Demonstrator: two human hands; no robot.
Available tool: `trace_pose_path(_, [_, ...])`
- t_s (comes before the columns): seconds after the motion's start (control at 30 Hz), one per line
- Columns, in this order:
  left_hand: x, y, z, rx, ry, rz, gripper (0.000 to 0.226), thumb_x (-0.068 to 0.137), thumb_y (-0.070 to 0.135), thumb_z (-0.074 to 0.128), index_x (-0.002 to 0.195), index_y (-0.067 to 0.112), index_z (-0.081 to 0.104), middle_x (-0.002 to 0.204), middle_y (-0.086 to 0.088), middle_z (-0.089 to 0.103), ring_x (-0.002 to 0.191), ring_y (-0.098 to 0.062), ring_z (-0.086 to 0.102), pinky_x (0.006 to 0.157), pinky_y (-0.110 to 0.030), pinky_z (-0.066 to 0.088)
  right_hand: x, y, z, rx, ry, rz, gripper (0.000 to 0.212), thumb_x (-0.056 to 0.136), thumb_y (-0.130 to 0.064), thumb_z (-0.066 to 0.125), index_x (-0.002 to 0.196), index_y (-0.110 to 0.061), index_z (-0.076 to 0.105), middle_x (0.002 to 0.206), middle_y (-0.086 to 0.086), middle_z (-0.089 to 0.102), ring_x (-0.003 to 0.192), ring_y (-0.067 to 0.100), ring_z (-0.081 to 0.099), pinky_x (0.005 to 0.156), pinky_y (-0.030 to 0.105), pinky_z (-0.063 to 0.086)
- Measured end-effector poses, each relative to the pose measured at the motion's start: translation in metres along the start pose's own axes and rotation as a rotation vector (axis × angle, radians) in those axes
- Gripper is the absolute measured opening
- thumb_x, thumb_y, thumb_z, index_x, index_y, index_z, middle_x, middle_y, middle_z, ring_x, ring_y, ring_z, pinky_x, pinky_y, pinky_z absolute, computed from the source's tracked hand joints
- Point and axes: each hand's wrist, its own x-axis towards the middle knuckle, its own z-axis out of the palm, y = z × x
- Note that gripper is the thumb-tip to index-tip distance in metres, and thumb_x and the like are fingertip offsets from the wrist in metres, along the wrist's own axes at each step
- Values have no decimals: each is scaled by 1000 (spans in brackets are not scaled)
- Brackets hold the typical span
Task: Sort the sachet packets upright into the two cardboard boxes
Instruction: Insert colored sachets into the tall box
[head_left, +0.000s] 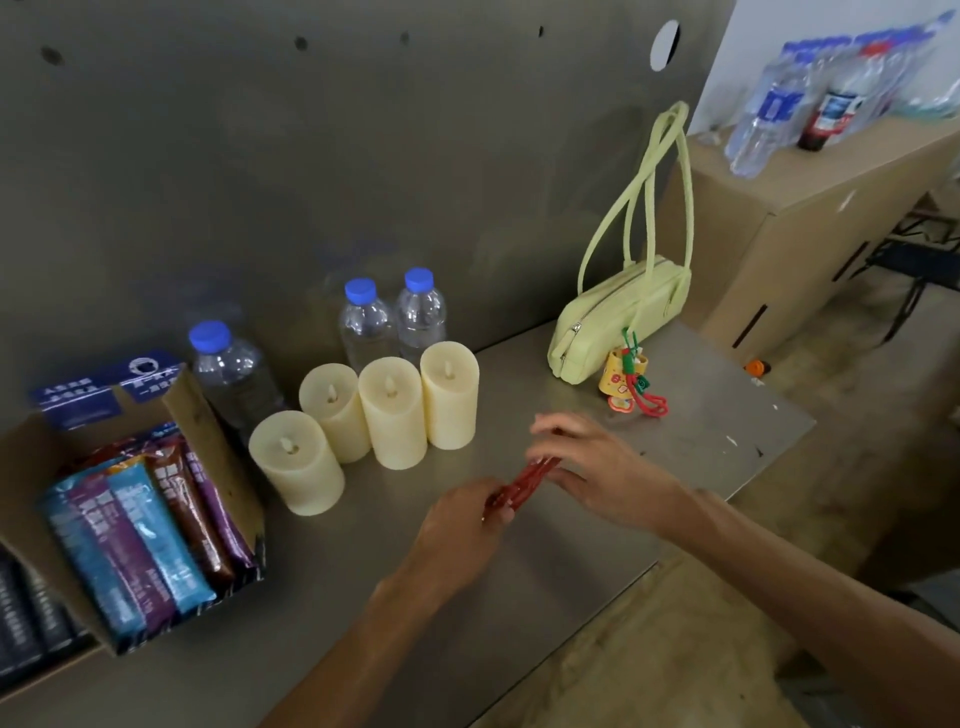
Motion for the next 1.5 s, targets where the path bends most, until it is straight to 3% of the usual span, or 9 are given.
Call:
trace_pose_path(0.1, [-21,-5,-15,-222,111,-82,9,91,28,66,98,27,70,77,10,70,65,0,62,60,-13,44,15,-27,-5,367,36,243,66,84,-34,78,142,-31,48,136,-15,50,125,-3,50,103,17,41])
trace_pose_path(0.23, [-50,-14,-36,-362,185,-141,7,91,27,68,98,29,70,76,9,71,64,2,64,60,-11,47,46,-71,2,651,1,310,27,87,-17,76,113,-18,68,98,-6,76,92,4,71,83,21,55])
trace_pose_path(0.37, [-79,-36,-57,-438,307,-213,11,89,28,70,100,30,70,77,8,72,71,-4,69,71,-26,57,77,-110,19,758,-67,311,11,89,-16,73,100,-14,73,95,-2,78,94,22,73,85,37,57])
trace_pose_path(0.5, [-110,-56,-81,-473,433,-248,4,89,24,71,93,25,71,74,5,72,69,-9,70,69,-30,58,101,-152,36,824,-164,274,11,87,-17,75,98,-13,73,93,4,77,89,23,72,76,36,54])
trace_pose_path(0.8, [-169,-100,-114,-397,647,-297,6,91,19,68,86,21,72,73,9,71,71,2,65,61,-7,44,133,-237,82,620,-283,101,16,89,-24,74,100,-15,69,84,-9,73,70,1,68,58,18,49])
trace_pose_path(0.93, [-164,-121,-125,-193,708,-361,7,91,21,67,98,22,67,87,10,71,79,-7,66,68,-20,52,146,-262,101,476,-186,93,27,88,-30,74,111,-18,65,104,-10,72,88,2,69,65,16,56])
trace_pose_path(1.0, [-156,-128,-129,-101,706,-355,11,93,19,65,103,20,62,92,8,69,80,-8,64,62,-12,47,150,-267,108,420,-94,119,28,88,-30,74,110,-17,63,104,-7,72,88,3,69,71,20,59])
trace_pose_path(1.3, [-141,-138,-129,6,647,-326,11,93,14,62,89,19,53,82,-1,69,74,-20,66,66,-34,55,150,-269,115,210,28,83,25,96,-28,64,116,-13,59,115,5,71,103,14,68,80,33,61])
trace_pose_path(1.5, [-138,-140,-129,14,664,-320,12,93,20,64,96,17,53,90,-1,70,79,-19,68,69,-36,58,137,-261,120,80,40,37,26,93,-35,67,94,-19,46,98,1,71,79,11,66,58,22,51])
